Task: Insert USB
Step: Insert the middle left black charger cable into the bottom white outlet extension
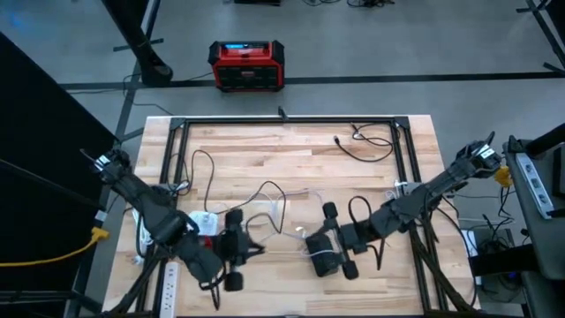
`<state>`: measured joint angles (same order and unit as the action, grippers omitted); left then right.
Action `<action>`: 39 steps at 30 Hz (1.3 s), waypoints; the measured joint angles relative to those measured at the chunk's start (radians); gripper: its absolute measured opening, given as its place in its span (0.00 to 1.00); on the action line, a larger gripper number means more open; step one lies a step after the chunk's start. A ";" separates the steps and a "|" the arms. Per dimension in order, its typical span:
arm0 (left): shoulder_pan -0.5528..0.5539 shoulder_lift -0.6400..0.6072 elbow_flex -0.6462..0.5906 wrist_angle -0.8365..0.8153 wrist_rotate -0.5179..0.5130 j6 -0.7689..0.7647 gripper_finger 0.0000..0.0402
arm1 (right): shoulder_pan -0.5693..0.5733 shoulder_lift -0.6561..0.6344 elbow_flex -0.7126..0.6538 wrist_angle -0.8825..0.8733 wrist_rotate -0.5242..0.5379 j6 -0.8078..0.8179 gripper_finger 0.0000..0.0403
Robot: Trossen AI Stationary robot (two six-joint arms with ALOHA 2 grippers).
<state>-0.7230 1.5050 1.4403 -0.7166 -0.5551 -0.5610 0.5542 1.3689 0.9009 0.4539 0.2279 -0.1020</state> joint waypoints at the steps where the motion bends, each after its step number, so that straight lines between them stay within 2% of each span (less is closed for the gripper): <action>1: -0.008 0.004 0.000 -0.056 0.032 -0.039 0.03 | 0.010 0.000 0.000 -0.008 0.000 0.000 0.46; 5: -0.041 0.028 0.000 -0.230 0.150 -0.131 0.03 | 0.037 0.007 0.000 -0.038 0.006 0.020 0.43; 10: -0.083 0.064 0.000 -0.282 0.293 -0.150 0.03 | 0.042 0.007 0.000 -0.068 0.009 0.051 0.40; 13: -0.116 0.090 0.000 -0.300 0.340 -0.205 0.03 | 0.042 0.008 0.000 -0.079 0.008 0.057 0.38; 20: -0.271 0.146 0.000 -0.362 0.332 -0.412 0.03 | 0.042 0.008 -0.001 -0.114 0.009 0.094 0.35; 27: -0.427 0.162 0.000 -0.444 0.231 -0.660 0.03 | 0.042 0.008 -0.005 -0.117 0.009 0.104 0.31; 34: -0.512 0.163 -0.019 -0.587 0.222 -0.835 0.03 | 0.042 0.008 -0.005 -0.116 0.009 0.119 0.28; 39: -0.571 0.162 -0.093 -0.590 0.221 -0.945 0.03 | 0.042 0.008 -0.005 -0.116 0.009 0.120 0.26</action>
<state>-1.2939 1.6672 1.3476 -1.3062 -0.3337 -1.5060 0.5961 1.3766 0.8959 0.3382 0.2370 0.0177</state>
